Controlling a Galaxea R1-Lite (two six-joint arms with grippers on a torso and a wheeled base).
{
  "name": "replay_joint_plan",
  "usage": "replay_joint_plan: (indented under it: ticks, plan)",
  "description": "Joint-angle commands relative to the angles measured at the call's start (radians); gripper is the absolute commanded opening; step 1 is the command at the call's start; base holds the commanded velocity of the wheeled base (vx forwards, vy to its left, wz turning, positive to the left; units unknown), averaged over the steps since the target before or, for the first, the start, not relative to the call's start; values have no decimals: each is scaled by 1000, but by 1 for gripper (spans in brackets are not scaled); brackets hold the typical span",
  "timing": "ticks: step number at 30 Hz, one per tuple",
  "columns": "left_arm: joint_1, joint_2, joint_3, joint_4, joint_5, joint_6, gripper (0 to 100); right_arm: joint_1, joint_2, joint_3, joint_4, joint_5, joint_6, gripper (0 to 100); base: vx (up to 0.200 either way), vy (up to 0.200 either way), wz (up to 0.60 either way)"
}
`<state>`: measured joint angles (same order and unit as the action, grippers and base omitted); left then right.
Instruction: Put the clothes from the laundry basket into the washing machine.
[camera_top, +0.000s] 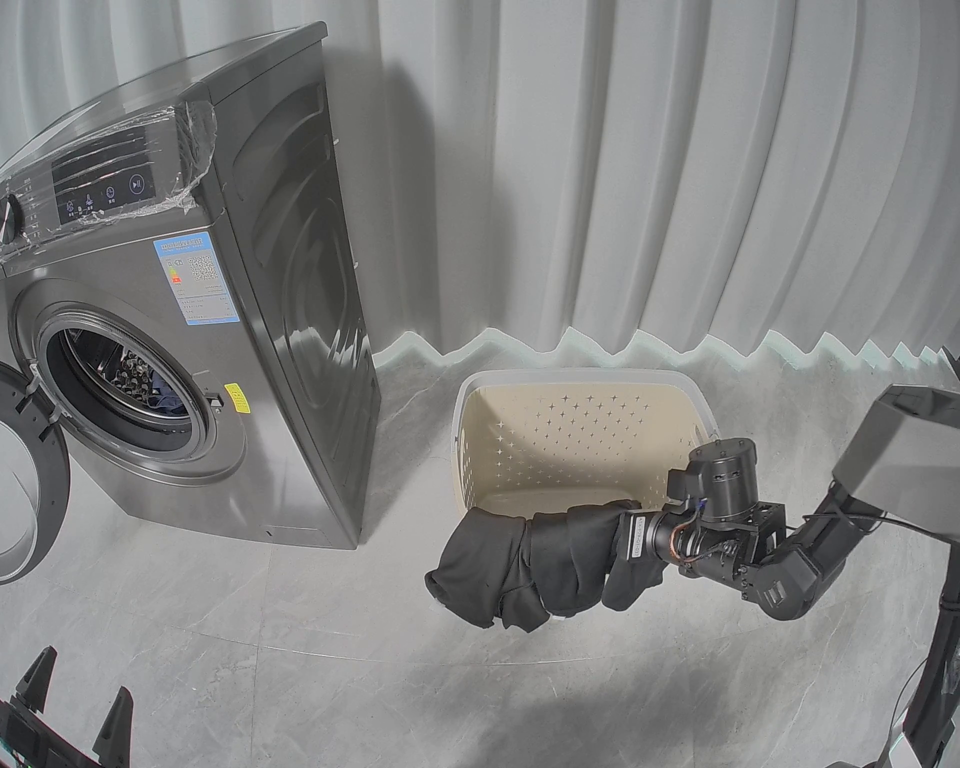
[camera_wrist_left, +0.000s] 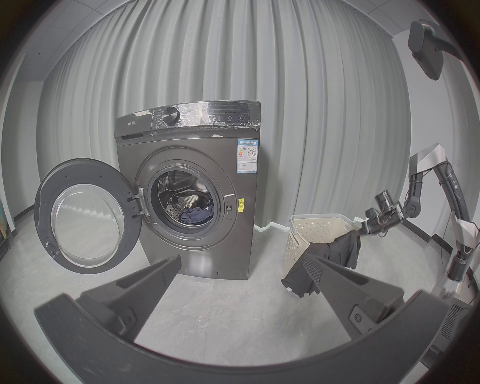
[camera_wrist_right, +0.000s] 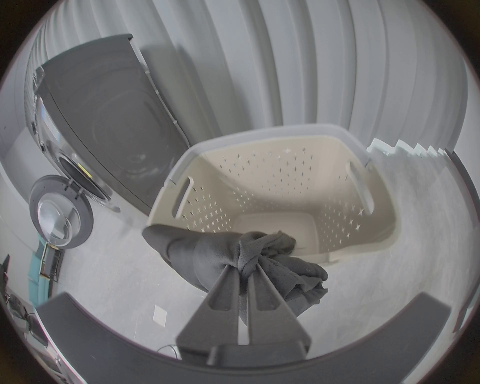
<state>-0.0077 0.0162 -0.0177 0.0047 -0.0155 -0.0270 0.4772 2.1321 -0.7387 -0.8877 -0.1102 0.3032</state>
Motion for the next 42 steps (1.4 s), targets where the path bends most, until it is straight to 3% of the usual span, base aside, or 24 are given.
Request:
replay_joint_plan:
  ticks: [1, 7, 15, 23, 28, 30, 31, 33, 42]
  plan:
    - [0, -16, 16, 0, 2, -1, 100, 34, -181, 91, -109, -23, -4, 0, 0, 0, 0]
    - [0, -16, 16, 0, 2, -1, 100, 35, -281, 137, -200, -31, -15, 0, 0, 0, 0]
    - [0, -16, 16, 0, -1, 6, 100, 49, -469, 144, -189, -31, -19, 0, 0, 0, 0]
    - [0, -16, 16, 0, -1, -1, 100, 57, -627, 133, -178, -31, -124, 0, 0, 0, 0]
    - [0, -16, 16, 0, -1, -1, 100, 57, -655, 133, -140, -36, -150, 0, 0, 0, 0]
    - [0, -16, 16, 1, -1, 1, 100, 52, -655, 134, -137, -85, -179, 0, 0, 0, 0]
    - [0, -16, 16, 0, -1, 1, 100, 52, -653, 134, -136, -129, -193, 0, 0, 0, 0]
    - [0, -16, 16, 0, -1, -1, 100, 57, -650, 133, -137, -171, -196, 0, -200, 0, 0]
    - [0, -16, 16, 0, -1, -1, 100, 58, -644, 130, -148, -178, -194, 0, -200, 0, 0]
